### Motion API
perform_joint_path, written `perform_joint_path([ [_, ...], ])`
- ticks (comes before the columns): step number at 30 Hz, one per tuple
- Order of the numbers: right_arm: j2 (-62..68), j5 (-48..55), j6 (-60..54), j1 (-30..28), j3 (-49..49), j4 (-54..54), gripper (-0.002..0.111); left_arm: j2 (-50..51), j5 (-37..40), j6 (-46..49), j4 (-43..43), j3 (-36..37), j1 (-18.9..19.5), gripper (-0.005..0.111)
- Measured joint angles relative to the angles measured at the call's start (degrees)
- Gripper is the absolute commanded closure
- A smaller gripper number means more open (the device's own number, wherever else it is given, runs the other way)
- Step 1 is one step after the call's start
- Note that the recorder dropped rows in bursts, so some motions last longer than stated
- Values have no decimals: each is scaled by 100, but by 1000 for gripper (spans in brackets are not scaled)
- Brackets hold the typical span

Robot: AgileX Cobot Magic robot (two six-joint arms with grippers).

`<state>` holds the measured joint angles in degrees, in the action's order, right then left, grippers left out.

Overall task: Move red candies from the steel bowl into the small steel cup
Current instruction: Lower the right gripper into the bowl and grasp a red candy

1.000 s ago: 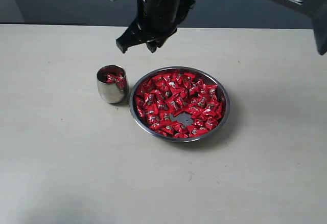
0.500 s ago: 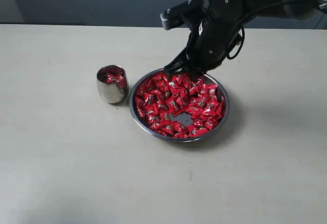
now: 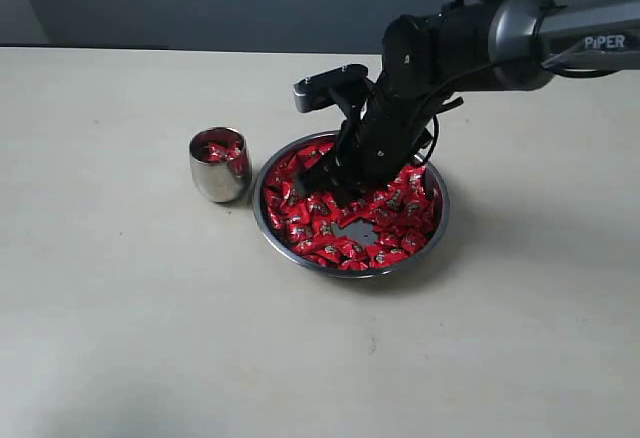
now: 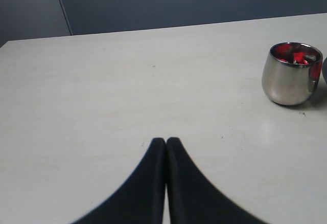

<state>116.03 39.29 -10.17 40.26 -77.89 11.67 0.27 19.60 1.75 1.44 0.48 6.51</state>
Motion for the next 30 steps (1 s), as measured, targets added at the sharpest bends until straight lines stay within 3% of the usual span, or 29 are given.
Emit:
perform_joint_path([
  [16,388,-330,-126,0,0,166,91,0,0,0,0,0,0,106],
  [17,388,-341,-135,0,0,180,89,0,0,0,0,0,0,106],
  [20,388,-352,-147,0,0,180,63,0,0,0,0,0,0,106],
  [21,388,-368,-147,0,0,147,59,0,0,0,0,0,0,106],
  [30,483,-653,-158,0,0,96,60,0,0,0,0,0,0,106],
])
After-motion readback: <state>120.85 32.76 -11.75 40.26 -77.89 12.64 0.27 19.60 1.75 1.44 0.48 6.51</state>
